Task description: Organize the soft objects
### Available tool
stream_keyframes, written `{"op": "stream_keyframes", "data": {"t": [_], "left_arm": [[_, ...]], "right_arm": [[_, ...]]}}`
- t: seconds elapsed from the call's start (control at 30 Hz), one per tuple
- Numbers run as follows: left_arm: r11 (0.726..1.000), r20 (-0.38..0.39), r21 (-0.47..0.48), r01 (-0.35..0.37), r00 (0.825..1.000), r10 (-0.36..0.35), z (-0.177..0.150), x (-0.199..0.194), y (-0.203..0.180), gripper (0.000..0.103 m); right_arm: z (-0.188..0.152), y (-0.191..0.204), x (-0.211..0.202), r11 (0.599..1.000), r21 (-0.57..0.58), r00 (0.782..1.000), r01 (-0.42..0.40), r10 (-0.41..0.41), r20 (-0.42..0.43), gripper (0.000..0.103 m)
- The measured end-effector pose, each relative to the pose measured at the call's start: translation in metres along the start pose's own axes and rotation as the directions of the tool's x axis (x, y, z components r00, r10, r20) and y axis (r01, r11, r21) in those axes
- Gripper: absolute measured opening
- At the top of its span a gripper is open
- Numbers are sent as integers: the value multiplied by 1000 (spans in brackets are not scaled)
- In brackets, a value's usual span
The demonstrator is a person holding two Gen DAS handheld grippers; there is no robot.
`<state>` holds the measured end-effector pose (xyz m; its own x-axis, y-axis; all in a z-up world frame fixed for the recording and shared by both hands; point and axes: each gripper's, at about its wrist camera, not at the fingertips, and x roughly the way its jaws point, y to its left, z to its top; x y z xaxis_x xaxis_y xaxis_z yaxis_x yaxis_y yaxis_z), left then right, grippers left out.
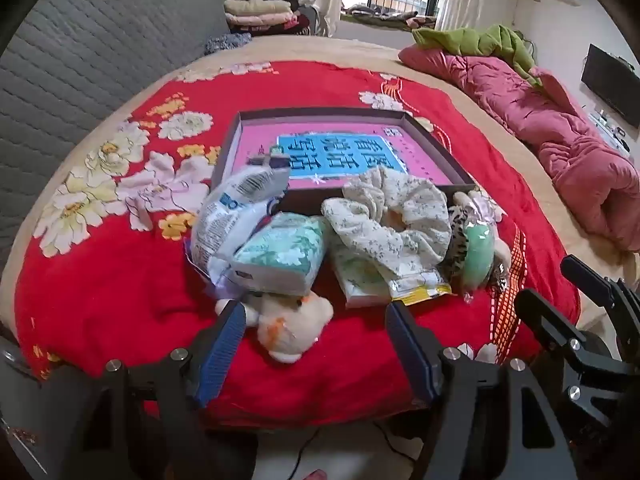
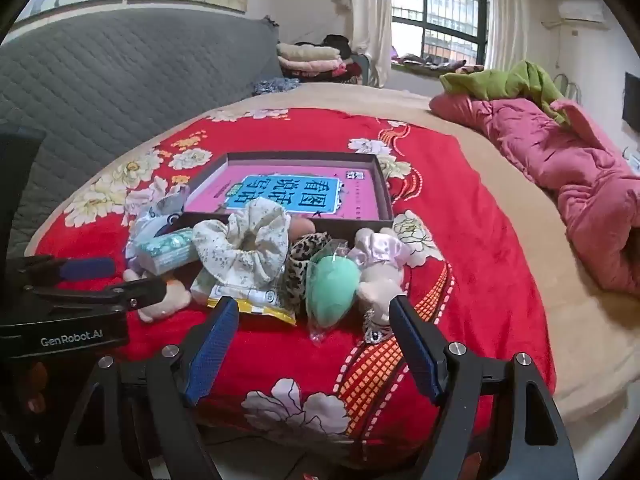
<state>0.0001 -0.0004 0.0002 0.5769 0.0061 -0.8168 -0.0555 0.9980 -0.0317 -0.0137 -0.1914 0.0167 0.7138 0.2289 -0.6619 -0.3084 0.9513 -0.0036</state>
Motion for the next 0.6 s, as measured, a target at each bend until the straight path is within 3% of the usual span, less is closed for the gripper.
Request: {"op": "stream_keyframes", "data": {"t": [0.23,0.6], "left_arm": [[999,67,-31,36,997,-34,-1,-15,5,72],[999,47,-38,38,998,-36,1,-17,4,72]], "right_arm": [[1,-1,-4,1000,24,1000,-14,14,16,79],[1,-5,-9,1000,29,1000,-5,5,14,78]]}}
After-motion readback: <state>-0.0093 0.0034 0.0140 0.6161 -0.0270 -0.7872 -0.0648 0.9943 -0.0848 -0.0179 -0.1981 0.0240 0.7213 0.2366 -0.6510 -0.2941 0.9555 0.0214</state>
